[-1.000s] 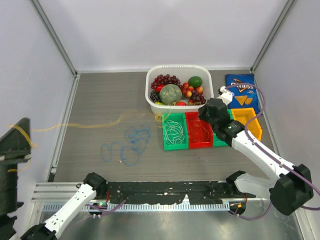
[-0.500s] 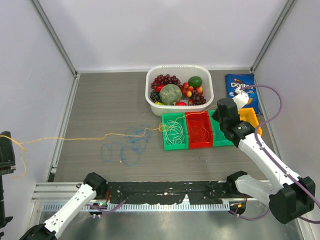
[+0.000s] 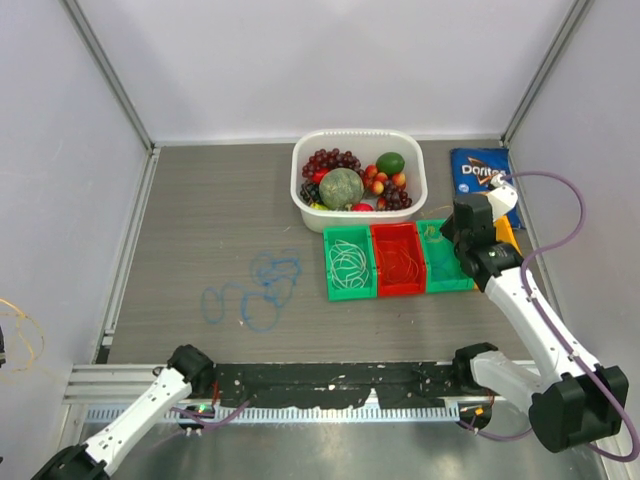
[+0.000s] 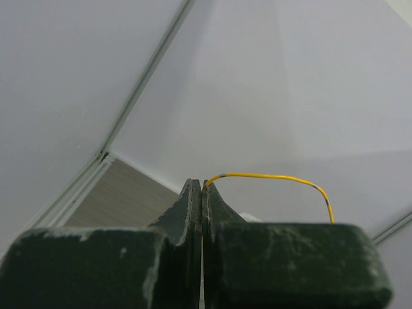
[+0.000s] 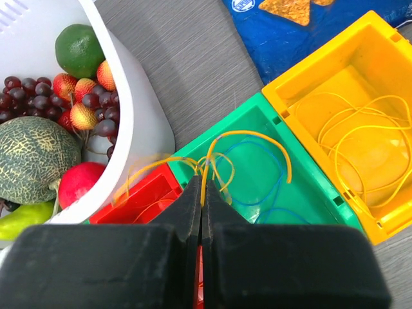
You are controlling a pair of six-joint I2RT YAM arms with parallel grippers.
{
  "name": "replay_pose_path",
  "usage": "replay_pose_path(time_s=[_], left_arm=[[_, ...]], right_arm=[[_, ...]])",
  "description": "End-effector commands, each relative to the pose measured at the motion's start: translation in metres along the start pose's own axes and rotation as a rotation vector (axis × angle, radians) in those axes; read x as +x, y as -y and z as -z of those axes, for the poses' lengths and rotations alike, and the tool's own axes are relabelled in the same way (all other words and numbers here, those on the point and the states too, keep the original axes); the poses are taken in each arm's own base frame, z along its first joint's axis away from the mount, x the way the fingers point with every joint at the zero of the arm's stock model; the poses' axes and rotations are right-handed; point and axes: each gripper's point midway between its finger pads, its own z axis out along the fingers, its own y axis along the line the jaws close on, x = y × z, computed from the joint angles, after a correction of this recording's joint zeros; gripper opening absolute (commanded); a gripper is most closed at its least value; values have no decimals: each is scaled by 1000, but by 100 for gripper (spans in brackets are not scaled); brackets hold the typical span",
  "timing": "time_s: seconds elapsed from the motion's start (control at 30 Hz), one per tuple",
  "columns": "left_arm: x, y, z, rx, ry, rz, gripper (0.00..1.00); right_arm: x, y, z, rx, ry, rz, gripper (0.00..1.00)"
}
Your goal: Untangle the cables
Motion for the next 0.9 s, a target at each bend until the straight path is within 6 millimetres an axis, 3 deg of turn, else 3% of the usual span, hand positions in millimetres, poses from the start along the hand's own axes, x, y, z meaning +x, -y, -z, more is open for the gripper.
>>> replay_pose_path(time_s=[0.0,0.1,0.27,0.33,0.43,0.53,0.7,0.87], left_arm=[[-14,-12,10,37,38,122,0],[22,16,-7,115,-63,147,0],[106,79,-44,214,-258,60,0],[137,91,-55,204,-319,6,0],[169,101,-66,191,-377,-29,0],[185,114,-69,223,-397,3,0],[204,136,-69,285,-460,45,0],[206,155,-64,350,-502,106,0]], right_arm=[[-21,-26,11,-122,26,11,1],[-29,-40,23,-185,46,20,1],[-63,-69,54,-297,92,33,1],[-88,-84,72,-344,117,11,1],[-108,-89,83,-355,154,-18,1],[-126,-87,86,-313,192,-39,1],[-139,-72,80,-209,250,-94,1],[-156,-35,65,1,347,-157,1]])
